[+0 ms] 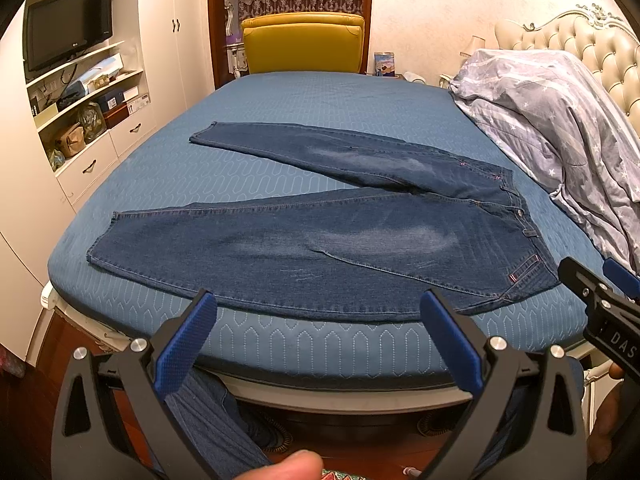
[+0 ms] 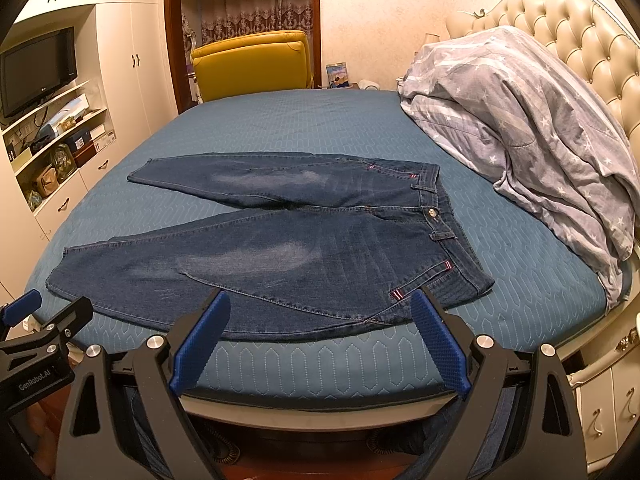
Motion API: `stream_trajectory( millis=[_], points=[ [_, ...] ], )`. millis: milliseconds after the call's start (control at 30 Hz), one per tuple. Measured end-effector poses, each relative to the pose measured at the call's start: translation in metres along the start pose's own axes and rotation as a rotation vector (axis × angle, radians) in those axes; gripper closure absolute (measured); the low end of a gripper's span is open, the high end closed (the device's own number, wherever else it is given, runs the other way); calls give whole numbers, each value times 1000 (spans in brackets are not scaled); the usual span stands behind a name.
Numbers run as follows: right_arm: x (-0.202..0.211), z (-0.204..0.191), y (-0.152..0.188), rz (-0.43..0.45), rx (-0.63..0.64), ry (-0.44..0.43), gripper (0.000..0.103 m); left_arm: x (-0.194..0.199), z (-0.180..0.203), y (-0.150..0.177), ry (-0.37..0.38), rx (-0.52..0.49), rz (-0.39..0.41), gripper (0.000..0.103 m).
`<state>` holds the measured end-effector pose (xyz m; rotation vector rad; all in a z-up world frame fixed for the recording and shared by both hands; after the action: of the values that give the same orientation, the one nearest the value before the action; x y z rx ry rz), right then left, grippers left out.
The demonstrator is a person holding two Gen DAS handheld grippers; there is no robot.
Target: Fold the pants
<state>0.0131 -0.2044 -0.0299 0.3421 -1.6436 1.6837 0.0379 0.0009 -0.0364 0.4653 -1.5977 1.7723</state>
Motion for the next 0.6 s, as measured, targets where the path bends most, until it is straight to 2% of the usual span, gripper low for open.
stream_trajectory(
  millis=[600],
  points=[
    [-2,0,3,-3,0,-1,15,0,-2,1,-1,10,-3,1]
  ],
)
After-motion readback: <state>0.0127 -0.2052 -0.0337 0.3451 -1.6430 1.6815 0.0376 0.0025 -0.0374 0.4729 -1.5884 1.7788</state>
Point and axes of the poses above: each gripper's, at about its wrist camera, not at the fingertips, and x roughly against the way its jaws point, z to its right, y to its underside, the point moved 5 cm from there along -x, roughly the way its jaws point, and after that the axes turned 14 degrees about y, right-handed, at the moved point
